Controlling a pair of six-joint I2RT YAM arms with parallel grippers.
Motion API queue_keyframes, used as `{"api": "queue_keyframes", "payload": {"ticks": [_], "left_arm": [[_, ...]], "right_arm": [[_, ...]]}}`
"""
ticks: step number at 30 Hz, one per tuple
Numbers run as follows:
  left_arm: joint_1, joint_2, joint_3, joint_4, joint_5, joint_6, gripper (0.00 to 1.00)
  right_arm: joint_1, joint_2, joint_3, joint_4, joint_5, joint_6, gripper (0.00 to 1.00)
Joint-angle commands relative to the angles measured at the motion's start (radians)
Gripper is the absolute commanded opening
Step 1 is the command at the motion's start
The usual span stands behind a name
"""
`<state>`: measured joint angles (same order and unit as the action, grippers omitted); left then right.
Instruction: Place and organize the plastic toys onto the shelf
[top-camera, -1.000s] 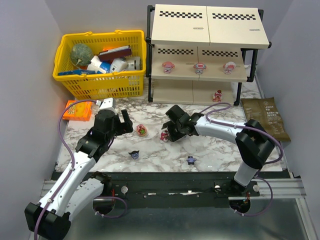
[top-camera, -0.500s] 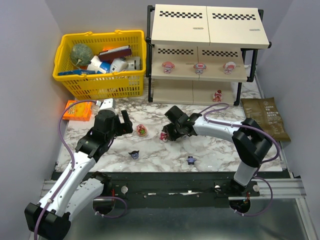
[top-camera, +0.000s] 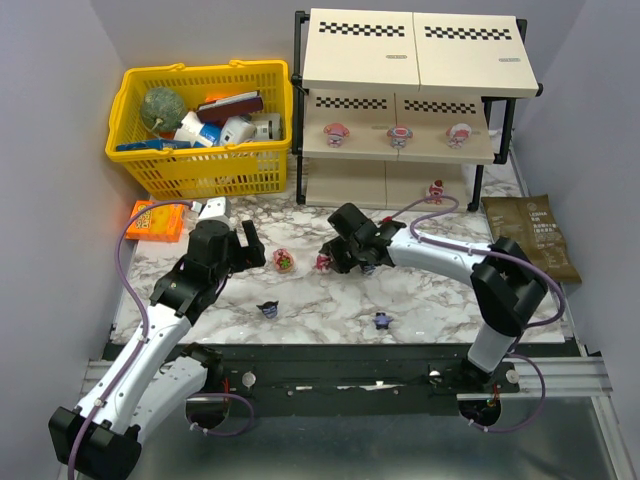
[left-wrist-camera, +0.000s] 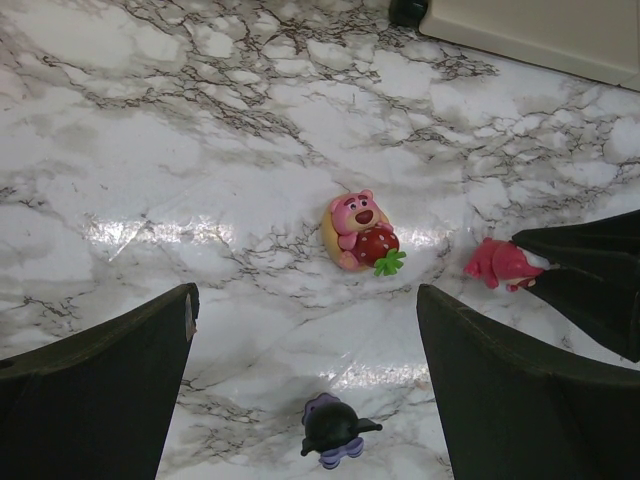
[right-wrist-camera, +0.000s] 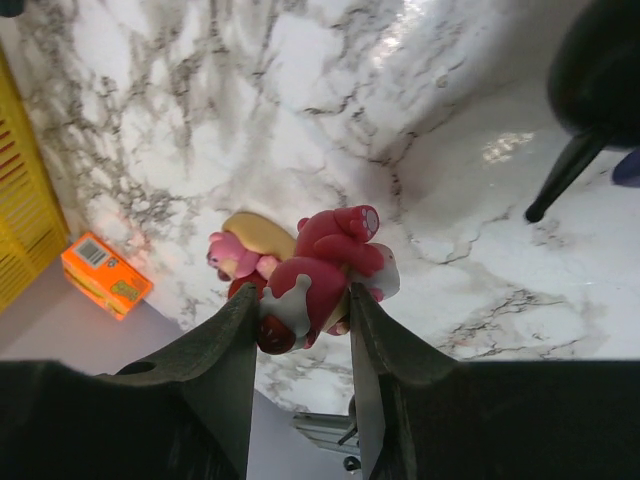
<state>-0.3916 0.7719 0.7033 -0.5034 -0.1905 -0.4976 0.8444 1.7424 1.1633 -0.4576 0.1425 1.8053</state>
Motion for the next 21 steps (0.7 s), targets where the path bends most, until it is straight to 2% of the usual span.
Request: {"api": "queue_keyframes", "payload": {"ticks": [1,6,8,16,21], "left_arm": [[0.007,-0.014,-0.01,0.0,-0.026,0.01,0.99],[0.007,-0.01,-0.008,0.0,-0.029,0.007,0.99],[0.007,-0.003,-0.008,0.003,-0.03,0.008,0.99],[0.007,0.055,0.001,0.048,-0.026,0.005,0.99],[0.007,0.122,0.03,0.068,-0.021,-0.012,0.99]], "right_arm": [[-0.001,-0.064,0.05,-0.007,0.078,-0.043,0.23],[-0.051,-0.092,0.039,-0.006,0.049,-0.079,0.22],[-0.102,-0.093,0.038,-0.006,0.011,-0.138,0.2],[-0.264,-0.168,-0.057,0.019,0.039,-0.159,0.19],[-0.367,-0.138,-0.088,0.092,-0.001,-0.201,0.19]]}}
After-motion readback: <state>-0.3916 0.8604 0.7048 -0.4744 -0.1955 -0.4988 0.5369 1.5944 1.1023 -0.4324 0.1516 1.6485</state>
